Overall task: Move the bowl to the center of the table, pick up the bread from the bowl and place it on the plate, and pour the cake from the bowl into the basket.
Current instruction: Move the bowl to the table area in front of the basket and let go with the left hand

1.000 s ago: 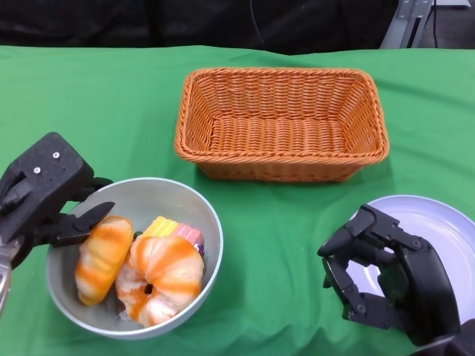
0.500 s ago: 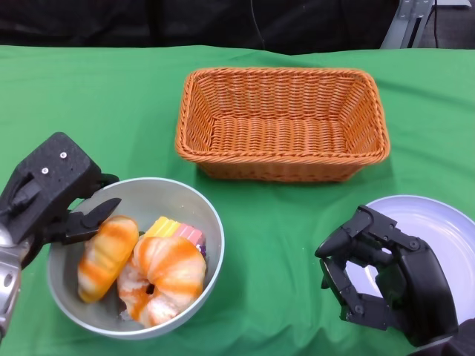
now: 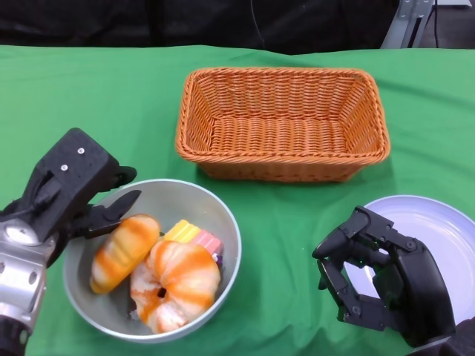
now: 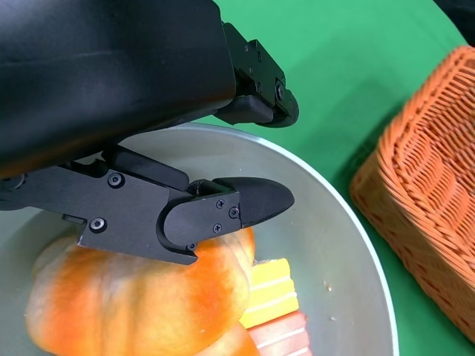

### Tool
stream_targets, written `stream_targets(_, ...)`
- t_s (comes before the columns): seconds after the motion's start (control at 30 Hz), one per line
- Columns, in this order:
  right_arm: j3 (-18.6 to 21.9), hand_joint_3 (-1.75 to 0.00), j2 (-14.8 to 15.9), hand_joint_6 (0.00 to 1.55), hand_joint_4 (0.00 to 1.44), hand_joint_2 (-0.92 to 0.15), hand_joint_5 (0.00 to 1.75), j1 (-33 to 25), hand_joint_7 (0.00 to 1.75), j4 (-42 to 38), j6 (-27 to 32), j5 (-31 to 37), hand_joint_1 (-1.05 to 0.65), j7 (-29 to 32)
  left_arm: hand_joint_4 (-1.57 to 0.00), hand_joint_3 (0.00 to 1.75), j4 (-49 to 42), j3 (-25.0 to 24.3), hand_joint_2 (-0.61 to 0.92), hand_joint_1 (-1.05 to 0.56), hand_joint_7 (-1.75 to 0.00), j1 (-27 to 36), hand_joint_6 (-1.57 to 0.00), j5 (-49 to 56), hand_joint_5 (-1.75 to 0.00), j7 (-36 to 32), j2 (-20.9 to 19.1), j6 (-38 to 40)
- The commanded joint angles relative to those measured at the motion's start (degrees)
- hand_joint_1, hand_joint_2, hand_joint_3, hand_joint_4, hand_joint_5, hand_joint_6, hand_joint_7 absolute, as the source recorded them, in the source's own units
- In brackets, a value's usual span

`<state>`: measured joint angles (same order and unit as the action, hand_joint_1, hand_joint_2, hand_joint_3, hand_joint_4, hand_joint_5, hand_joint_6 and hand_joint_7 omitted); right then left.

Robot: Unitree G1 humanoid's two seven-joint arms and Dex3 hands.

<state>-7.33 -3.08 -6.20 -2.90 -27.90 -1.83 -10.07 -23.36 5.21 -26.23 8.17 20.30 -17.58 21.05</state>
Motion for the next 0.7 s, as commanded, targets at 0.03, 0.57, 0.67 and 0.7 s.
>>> stream_targets(0.03,0.4,-0.99,0.3,0.64,0.71,-0.54,1.62,-0.5,1.32,0.5,-0.6,-0.6,-0.15,0.3,-0.63,0.58,1.4,-0.3,0.92,-0.54,-0.03,0.0,-0.39,-0.5,-0.04,-1.0,0.5,-1.4)
stream_targets(0.57,0.1,-0.99,-0.3,0.63,0.69,-0.52,1.63,-1.1,1.32,0.6,-0.8,-0.4,-0.16,0.7,-0.68,0.58,2.6,-1.4,0.92,-0.56,-0.03,-0.4,-0.45,-2.3,-0.06,-4.4,5.3,-3.1)
stream_targets(0.67,-0.2,-1.0,-0.5,0.64,0.69,-0.52,1.63,-1.6,1.32,1.4,-0.5,0.1,-0.15,1.3,-0.68,0.59,2.6,-1.3,0.92,-0.55,-0.02,-0.7,-0.45,-2.4,-0.05,-5.0,6.0,-3.1)
stream_targets(0.7,-0.2,-1.0,-0.4,0.64,0.69,-0.53,1.64,-1.6,1.32,1.5,-0.5,0.0,-0.15,1.3,-0.69,0.59,2.4,-1.4,0.92,-0.55,-0.02,-0.8,-0.45,-2.5,-0.06,-5.2,6.2,-3.4)
